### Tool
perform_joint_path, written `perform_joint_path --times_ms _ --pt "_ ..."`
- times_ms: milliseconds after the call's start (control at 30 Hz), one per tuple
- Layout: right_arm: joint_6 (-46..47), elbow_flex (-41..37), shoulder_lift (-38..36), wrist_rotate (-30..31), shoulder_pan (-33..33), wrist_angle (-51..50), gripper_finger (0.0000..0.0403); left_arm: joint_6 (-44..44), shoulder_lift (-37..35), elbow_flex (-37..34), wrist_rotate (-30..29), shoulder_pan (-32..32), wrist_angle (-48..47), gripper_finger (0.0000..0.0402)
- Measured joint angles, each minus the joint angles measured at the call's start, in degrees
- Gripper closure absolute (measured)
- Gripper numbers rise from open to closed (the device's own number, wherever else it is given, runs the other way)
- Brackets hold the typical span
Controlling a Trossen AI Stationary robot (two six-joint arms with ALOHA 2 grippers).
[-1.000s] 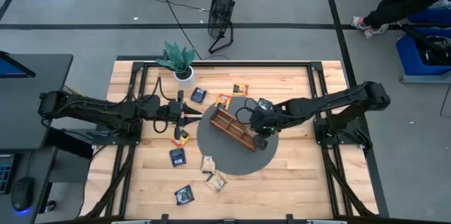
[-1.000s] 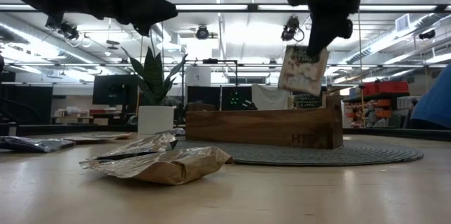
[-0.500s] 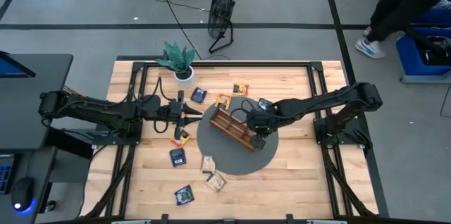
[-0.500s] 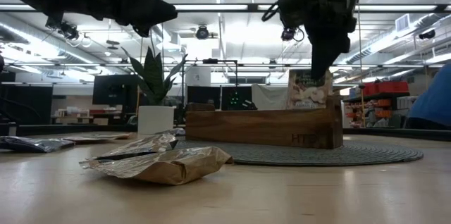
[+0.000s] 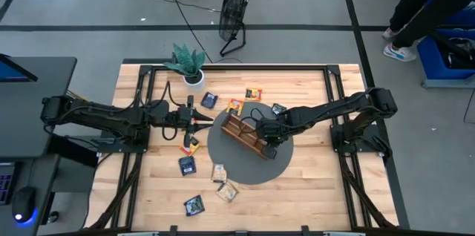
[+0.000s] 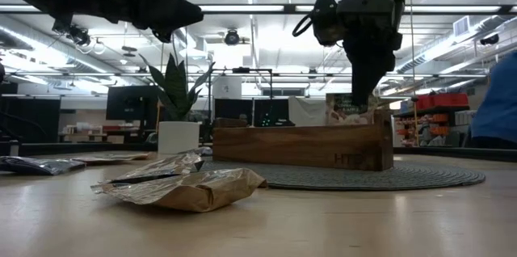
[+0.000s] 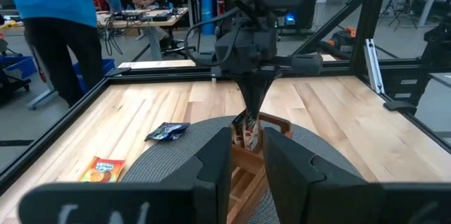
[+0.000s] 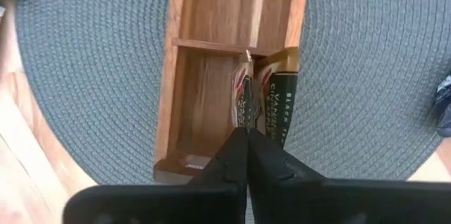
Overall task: Pick & Place Tea
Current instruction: Put the brown tea bag into the right section of the wooden organizer
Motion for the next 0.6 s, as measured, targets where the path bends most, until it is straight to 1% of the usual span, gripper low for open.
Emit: perform_joint_path --times_ms 267,400,600 --pt "-0.2 0.0 -0.06 0.08 -0.77 -0.04 0.0364 -0.44 0.0 0.0 0.0 0.0 0.0 0.0317" --pt "-0.06 0.0 -0.06 1.14 -1.08 -0.87 0.0345 -0.46 0.01 0.0 0.0 0.0 0.0 0.0317" --pt "-1.53 0.69 -0.08 1.33 -1.0 -1.53 0.033 -0.46 0.0 0.0 0.0 0.0 0.0 0.0317"
